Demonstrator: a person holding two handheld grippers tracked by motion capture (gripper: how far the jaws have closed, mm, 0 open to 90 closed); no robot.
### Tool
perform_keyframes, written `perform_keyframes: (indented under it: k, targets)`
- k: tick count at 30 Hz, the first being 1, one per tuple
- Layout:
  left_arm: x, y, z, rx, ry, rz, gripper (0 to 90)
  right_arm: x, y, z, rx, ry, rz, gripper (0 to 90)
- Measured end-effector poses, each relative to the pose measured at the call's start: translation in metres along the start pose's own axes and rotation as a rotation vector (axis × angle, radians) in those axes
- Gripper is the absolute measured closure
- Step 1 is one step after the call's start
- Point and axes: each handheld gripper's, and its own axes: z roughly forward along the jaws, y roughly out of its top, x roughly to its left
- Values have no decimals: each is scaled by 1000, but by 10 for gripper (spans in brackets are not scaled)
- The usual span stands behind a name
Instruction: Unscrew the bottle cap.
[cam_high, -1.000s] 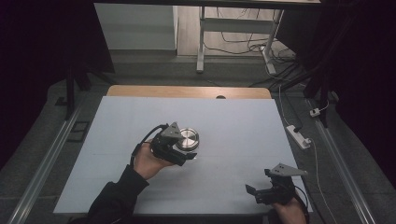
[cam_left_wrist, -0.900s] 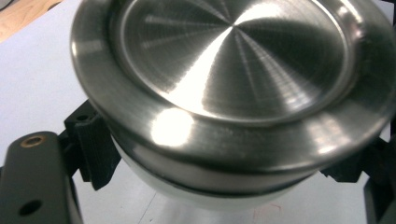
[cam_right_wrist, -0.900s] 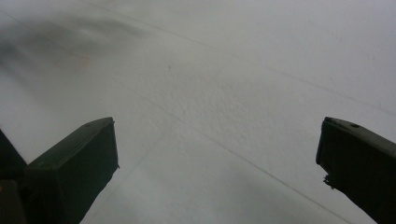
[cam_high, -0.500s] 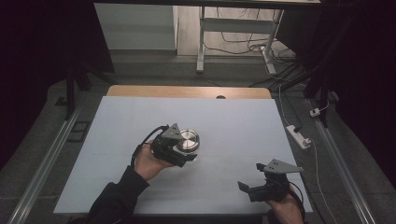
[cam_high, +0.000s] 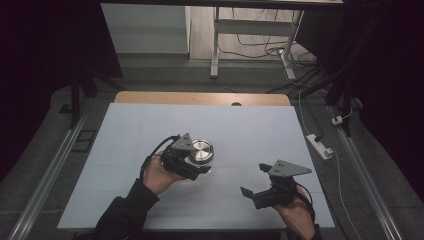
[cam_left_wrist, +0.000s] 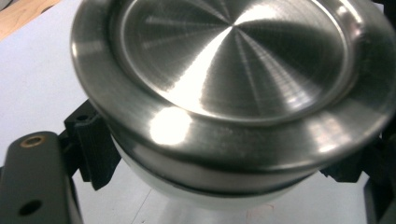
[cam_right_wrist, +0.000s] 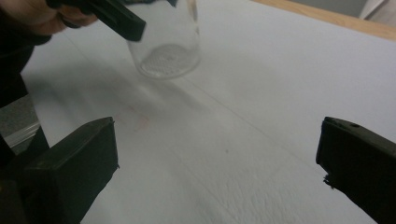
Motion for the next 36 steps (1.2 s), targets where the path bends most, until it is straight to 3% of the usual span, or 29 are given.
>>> perform_keyframes:
  k: [6,13,20,28,36]
  targets:
    - [0,-1,-1,-3,-1,1,157,3,18,10,-18,33,-14,0]
    - [-1,-2,-1,-7,-1,-3,158,7,40,25,-2,64,-22,0]
    - [-2,-3,0,-8,-2,-4,158,14,60,38,-7,64,-38,0]
    - [-3,-3,1,-9,-1,-2,158,19,78,51,-12,94,-41,0]
    - [-5,-3,3,7,-4,14,158,24,90,72,4,76,-66,0]
